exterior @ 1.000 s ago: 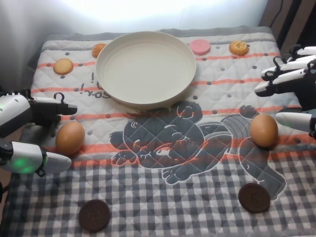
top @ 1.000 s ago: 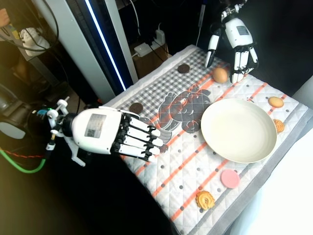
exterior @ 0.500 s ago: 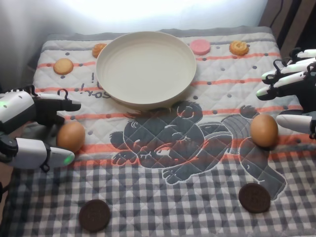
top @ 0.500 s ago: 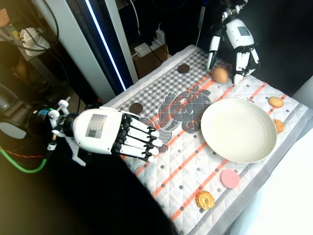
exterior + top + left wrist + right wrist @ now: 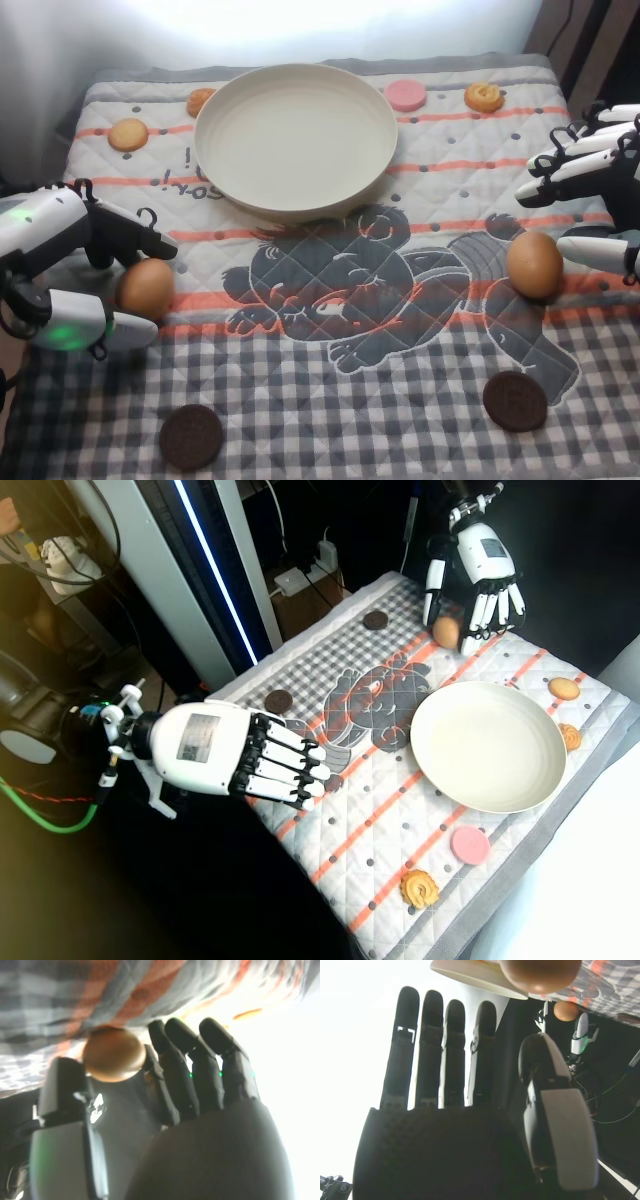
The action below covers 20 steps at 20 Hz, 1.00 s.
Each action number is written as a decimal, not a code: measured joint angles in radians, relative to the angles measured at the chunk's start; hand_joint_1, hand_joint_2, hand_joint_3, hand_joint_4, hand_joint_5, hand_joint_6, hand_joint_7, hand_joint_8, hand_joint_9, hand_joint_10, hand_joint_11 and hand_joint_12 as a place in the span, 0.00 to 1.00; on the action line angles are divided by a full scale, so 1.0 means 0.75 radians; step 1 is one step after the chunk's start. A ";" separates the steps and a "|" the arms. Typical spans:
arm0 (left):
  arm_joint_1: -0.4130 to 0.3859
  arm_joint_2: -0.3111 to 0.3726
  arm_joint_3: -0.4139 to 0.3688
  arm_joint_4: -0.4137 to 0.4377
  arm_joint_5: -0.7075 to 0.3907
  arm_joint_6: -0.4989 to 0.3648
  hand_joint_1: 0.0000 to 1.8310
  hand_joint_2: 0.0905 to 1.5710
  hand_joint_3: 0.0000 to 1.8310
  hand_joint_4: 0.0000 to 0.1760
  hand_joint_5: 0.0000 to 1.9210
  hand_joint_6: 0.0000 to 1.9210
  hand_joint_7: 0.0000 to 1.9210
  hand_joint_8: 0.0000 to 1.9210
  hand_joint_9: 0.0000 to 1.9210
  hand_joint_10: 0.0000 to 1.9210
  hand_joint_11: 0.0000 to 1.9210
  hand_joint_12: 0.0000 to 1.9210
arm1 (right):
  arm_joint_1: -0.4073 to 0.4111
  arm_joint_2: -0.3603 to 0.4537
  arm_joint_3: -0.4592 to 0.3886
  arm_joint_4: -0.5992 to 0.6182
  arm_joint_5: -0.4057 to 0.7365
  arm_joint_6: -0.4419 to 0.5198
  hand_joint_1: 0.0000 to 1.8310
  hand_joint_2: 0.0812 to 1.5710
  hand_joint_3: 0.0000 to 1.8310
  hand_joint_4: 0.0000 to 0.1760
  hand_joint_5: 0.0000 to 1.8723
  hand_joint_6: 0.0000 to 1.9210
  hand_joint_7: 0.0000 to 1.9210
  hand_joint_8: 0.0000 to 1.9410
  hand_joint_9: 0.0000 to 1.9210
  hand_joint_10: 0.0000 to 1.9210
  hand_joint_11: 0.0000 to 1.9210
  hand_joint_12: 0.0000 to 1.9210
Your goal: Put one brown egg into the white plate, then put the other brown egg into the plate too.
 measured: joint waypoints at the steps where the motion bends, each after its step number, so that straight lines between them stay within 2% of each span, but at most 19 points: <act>1: 0.000 -0.007 -0.001 -0.001 0.001 -0.005 0.56 0.67 0.00 0.98 0.54 0.44 0.37 0.51 0.24 0.73 0.03 0.84 | -0.003 0.000 0.000 0.001 -0.002 0.000 0.25 0.84 0.00 0.19 0.41 0.00 0.35 0.00 0.35 0.00 0.22 0.33; 3: 0.000 -0.007 -0.008 0.004 0.003 -0.006 0.56 0.68 0.00 1.00 0.52 0.49 0.39 0.53 0.24 0.72 0.00 0.84 | -0.003 0.000 0.003 0.004 -0.001 0.000 0.25 0.84 0.00 0.18 0.41 0.00 0.35 0.00 0.35 0.00 0.22 0.32; 4: 0.000 -0.007 -0.008 0.004 0.003 -0.006 0.57 0.67 0.00 0.89 0.54 0.46 0.43 0.51 0.25 0.73 0.00 0.83 | -0.003 0.000 0.003 0.005 -0.001 0.000 0.25 0.84 0.00 0.16 0.42 0.00 0.35 0.00 0.36 0.00 0.23 0.30; 5: 0.000 -0.007 -0.008 0.003 0.002 -0.008 0.67 0.69 0.00 0.00 0.56 0.31 0.48 0.63 0.27 0.74 0.00 0.84 | -0.006 0.000 0.003 0.005 0.000 0.000 0.24 0.84 0.00 0.18 0.41 0.00 0.35 0.00 0.36 0.00 0.23 0.29; 6: 0.002 -0.004 -0.008 0.018 0.005 -0.065 0.69 0.68 0.00 0.00 0.58 0.25 0.51 0.64 0.28 0.74 0.00 0.86 | -0.009 -0.001 0.003 0.004 0.002 0.001 0.24 0.84 0.00 0.18 0.41 0.00 0.35 0.00 0.36 0.00 0.24 0.29; 7: 0.009 0.003 -0.008 0.041 0.008 -0.115 0.70 0.67 0.00 0.00 0.61 0.19 0.54 0.59 0.33 0.68 0.04 0.86 | -0.013 -0.002 0.004 0.006 0.004 0.000 0.26 0.84 0.00 0.16 0.42 0.00 0.35 0.00 0.36 0.00 0.24 0.29; 8: 0.019 0.017 -0.009 0.101 0.017 -0.216 0.70 0.66 0.00 0.00 0.63 0.17 0.56 0.55 0.37 0.63 0.10 0.84 | -0.013 -0.002 0.004 0.003 -0.003 0.000 0.26 0.84 0.00 0.16 0.42 0.00 0.35 0.00 0.36 0.00 0.24 0.29; 9: 0.019 0.033 -0.024 0.117 0.017 -0.231 0.70 0.65 0.00 0.00 0.63 0.18 0.57 0.53 0.40 0.60 0.15 0.82 | -0.013 -0.002 0.006 0.004 -0.004 0.000 0.26 0.84 0.00 0.15 0.42 0.00 0.36 0.00 0.36 0.00 0.24 0.29; 10: 0.017 0.067 -0.054 0.166 -0.016 -0.235 0.70 0.67 0.00 0.00 0.60 0.23 0.54 0.58 0.41 0.62 0.25 0.81 | -0.013 -0.003 0.009 0.006 0.001 0.000 0.26 0.84 0.00 0.14 0.42 0.00 0.36 0.00 0.36 0.00 0.24 0.29; 11: 0.010 0.079 -0.068 0.194 -0.038 -0.237 0.70 0.67 0.00 0.00 0.60 0.23 0.54 0.58 0.41 0.62 0.25 0.81 | -0.013 -0.006 0.011 0.005 0.001 0.001 0.26 0.84 0.00 0.14 0.42 0.00 0.36 0.00 0.36 0.00 0.24 0.29; 13: -0.022 0.089 -0.083 0.243 -0.081 -0.239 0.70 0.66 0.00 0.00 0.60 0.22 0.56 0.56 0.49 0.55 0.36 0.75 | -0.013 -0.013 0.014 0.005 0.000 0.000 0.25 0.84 0.00 0.15 0.42 0.00 0.36 0.00 0.36 0.00 0.24 0.29; 15: -0.067 0.089 -0.083 0.270 -0.107 -0.239 0.70 0.66 0.00 0.00 0.59 0.24 0.58 0.52 0.53 0.45 0.39 0.72 | -0.013 -0.017 0.014 0.005 -0.001 0.001 0.24 0.84 0.00 0.17 0.42 0.00 0.36 0.00 0.36 0.00 0.24 0.28; 16: -0.130 0.077 -0.054 0.297 -0.116 -0.240 0.70 0.65 0.00 0.00 0.60 0.23 0.59 0.50 0.56 0.40 0.39 0.70 | -0.013 -0.019 0.018 0.006 0.001 0.001 0.23 0.84 0.00 0.17 0.42 0.00 0.36 0.00 0.37 0.00 0.25 0.28; 18: -0.198 0.032 0.003 0.288 -0.106 -0.239 0.71 0.64 0.00 0.00 0.61 0.22 0.60 0.47 0.57 0.37 0.40 0.67 | -0.013 -0.021 0.022 0.006 0.000 0.000 0.23 0.84 0.00 0.17 0.43 0.00 0.37 0.00 0.37 0.00 0.26 0.29; 19: -0.259 -0.008 0.059 0.285 -0.072 -0.239 0.70 0.65 0.00 0.00 0.62 0.19 0.58 0.52 0.57 0.37 0.39 0.68 | -0.013 -0.024 0.022 0.005 0.001 0.000 0.23 0.84 0.00 0.22 0.42 0.00 0.37 0.00 0.37 0.00 0.26 0.29; 20: -0.339 -0.070 0.137 0.278 -0.013 -0.236 0.70 0.65 0.00 0.00 0.63 0.17 0.58 0.52 0.58 0.37 0.39 0.66 | -0.013 -0.028 0.023 0.005 -0.001 0.000 0.23 0.84 0.00 0.20 0.43 0.00 0.37 0.00 0.38 0.00 0.25 0.29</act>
